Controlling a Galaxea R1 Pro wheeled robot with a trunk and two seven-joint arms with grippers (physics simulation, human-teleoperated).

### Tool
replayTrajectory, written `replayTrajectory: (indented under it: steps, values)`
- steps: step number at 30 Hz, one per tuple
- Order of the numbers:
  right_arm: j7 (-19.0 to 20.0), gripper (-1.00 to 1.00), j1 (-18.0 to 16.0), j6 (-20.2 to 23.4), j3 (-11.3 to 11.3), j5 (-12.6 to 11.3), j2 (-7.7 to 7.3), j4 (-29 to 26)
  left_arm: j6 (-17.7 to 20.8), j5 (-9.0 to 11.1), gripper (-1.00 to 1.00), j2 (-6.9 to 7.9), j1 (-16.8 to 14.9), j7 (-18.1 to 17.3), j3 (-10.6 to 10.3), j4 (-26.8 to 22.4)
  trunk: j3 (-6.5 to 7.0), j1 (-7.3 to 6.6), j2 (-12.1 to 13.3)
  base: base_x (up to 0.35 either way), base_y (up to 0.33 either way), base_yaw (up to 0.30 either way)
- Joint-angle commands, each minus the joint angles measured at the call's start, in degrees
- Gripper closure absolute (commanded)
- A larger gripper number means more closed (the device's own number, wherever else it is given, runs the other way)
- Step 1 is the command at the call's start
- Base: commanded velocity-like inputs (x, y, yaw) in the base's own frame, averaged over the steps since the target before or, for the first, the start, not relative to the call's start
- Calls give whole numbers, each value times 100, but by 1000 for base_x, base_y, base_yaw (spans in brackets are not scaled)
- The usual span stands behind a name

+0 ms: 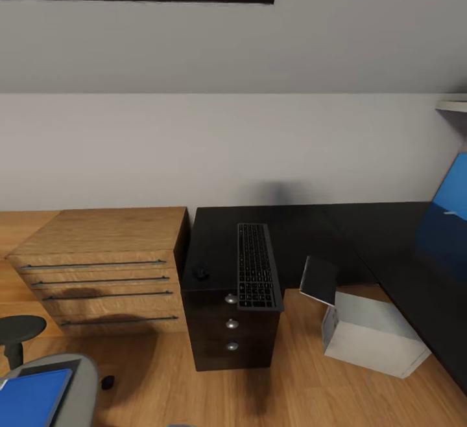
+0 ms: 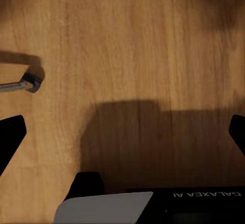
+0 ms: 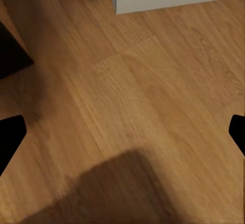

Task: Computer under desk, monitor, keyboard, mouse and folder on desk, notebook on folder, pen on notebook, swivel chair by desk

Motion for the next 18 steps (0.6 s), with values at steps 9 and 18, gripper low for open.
replayTrajectory:
  steps: [9,18]
  values:
    - [-13,-100,-6,-22,9,-26,19,292,-12,53,-100,12,-4,37,-57,18,157,-199,359,0,0,0]
    - [-1,-100,-9,-30,9,-1,122,365,-3,196,-100,23,-4,41,-8,29,318,-396,720,0,-162,44]
